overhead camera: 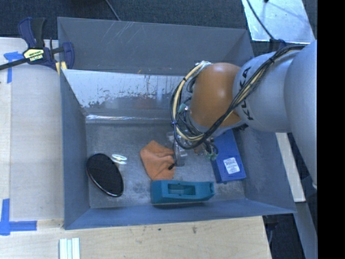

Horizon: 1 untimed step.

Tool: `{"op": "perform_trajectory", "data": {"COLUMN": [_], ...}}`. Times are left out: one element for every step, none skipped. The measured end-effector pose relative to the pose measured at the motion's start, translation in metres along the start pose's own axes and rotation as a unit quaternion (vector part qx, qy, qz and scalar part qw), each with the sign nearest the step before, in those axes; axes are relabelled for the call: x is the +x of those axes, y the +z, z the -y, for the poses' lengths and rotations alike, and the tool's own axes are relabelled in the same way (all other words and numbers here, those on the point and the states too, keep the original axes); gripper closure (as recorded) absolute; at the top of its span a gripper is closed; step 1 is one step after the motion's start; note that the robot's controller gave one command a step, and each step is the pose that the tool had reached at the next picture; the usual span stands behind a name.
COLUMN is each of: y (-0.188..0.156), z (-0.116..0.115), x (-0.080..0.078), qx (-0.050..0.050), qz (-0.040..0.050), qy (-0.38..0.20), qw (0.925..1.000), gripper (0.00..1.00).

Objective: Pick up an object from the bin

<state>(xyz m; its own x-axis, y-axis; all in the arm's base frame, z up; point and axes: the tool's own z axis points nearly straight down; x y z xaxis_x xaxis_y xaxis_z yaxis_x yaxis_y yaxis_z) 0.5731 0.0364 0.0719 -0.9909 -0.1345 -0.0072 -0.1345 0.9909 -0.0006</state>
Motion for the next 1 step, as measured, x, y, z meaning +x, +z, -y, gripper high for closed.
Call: {"op": "perform_trajectory", "data": {"y": [-0.2017], "z": [0.0094], "x": [-0.0270], "qx": [0.000], "qz": [-0.0027], "qy": [0.024], "qw": [0.9997], "gripper": [1.00]}}
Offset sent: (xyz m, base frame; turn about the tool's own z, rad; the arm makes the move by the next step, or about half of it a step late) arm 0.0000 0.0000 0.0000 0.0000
